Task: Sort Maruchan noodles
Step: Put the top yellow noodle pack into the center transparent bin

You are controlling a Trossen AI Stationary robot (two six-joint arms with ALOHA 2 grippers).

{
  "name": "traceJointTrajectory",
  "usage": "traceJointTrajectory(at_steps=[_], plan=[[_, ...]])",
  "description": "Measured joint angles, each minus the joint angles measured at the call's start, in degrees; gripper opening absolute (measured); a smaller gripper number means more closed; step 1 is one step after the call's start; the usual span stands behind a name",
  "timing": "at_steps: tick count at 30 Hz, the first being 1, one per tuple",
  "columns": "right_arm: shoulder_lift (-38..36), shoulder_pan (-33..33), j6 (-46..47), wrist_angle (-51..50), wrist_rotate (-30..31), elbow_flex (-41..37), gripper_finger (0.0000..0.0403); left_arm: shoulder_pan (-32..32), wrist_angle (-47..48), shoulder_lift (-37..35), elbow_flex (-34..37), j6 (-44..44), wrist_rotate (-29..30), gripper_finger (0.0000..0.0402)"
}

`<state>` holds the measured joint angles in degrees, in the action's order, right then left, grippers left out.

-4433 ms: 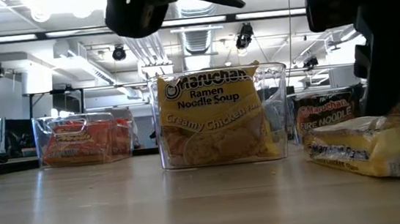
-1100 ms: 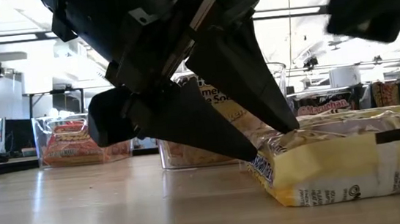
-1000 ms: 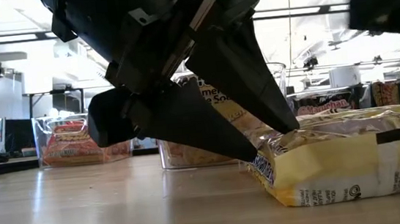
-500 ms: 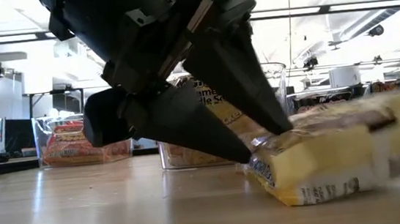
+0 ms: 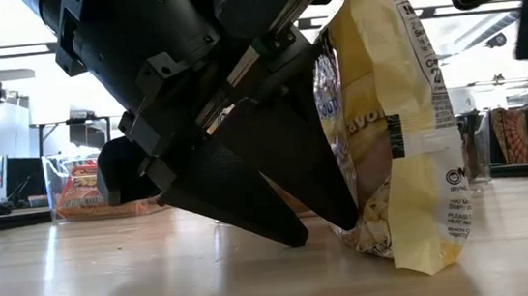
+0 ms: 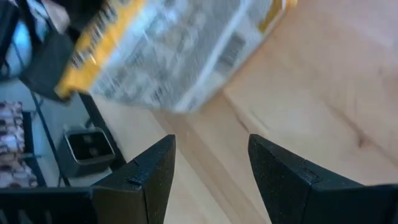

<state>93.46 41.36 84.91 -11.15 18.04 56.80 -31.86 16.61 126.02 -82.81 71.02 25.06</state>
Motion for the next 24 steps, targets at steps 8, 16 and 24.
traceJointTrajectory(at_steps=[8,16,24], plan=[[-1.9,-2.36,-1.15,1.36,6.16,0.0,0.0195,0.0,-0.2,-0.02,0.0,-0.86,0.0,0.0152],[-1.98,-6.88,0.59,4.57,6.07,0.0,0.0194,0.09,-0.27,-0.02,0.0,-0.87,0.02,0.0152],[-2.09,-8.26,3.87,4.58,-0.95,0.15,0.0199,0.98,-1.36,-0.04,0.05,-1.55,0.27,0.0152]])
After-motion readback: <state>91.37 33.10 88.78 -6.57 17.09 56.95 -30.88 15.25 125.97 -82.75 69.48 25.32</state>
